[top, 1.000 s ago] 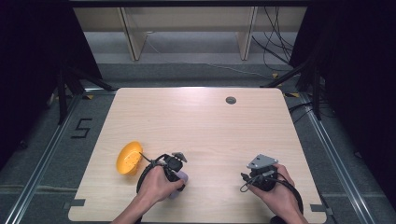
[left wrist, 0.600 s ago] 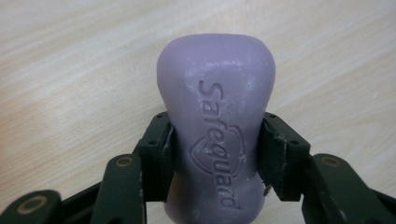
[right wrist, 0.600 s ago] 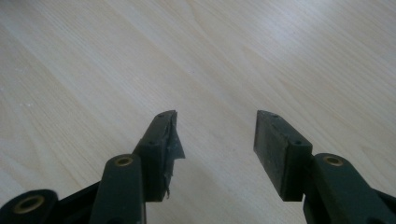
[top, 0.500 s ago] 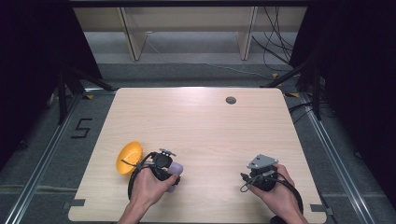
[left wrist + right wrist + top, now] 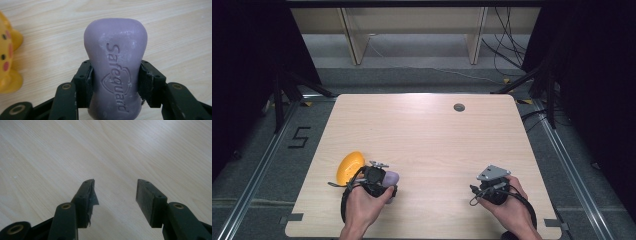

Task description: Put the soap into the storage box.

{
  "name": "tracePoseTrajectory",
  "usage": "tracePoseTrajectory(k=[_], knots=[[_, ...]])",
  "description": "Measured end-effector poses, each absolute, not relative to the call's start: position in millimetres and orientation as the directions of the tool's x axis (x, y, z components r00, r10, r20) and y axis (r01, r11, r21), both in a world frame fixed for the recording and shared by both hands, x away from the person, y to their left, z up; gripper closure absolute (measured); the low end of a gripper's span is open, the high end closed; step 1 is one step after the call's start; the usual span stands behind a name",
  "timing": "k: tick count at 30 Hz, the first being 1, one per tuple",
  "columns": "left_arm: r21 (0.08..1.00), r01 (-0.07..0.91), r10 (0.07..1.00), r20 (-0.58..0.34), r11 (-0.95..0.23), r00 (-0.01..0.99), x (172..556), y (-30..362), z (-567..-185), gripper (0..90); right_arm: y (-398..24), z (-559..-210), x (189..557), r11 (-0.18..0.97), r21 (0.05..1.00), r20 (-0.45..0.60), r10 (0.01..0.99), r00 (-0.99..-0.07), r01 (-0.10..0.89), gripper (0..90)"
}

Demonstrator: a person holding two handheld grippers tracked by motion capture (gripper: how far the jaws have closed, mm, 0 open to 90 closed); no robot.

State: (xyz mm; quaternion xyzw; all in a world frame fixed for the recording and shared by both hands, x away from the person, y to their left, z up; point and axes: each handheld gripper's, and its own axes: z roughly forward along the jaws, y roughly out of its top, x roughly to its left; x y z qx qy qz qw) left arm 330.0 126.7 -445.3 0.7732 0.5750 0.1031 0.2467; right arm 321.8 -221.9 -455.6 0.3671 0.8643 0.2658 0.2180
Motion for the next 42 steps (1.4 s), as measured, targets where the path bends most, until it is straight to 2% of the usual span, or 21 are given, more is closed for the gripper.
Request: tracePoseTrajectory(k=[14, 42], knots=[[0.508, 0.851, 0.959, -0.154, -0.129, 0.238, 334, 149, -431, 49.4, -222, -456, 322, 0.584, 0.622, -0.178, 0.754, -0.632, 0.521, 49.4], [0.521, 0.847, 0.976, -0.114, -0.102, 0.188, 355, 165, -402, 49.4, -222, -456, 322, 0.582, 0.623, -0.176, 0.755, -0.632, 0.522, 49.0]])
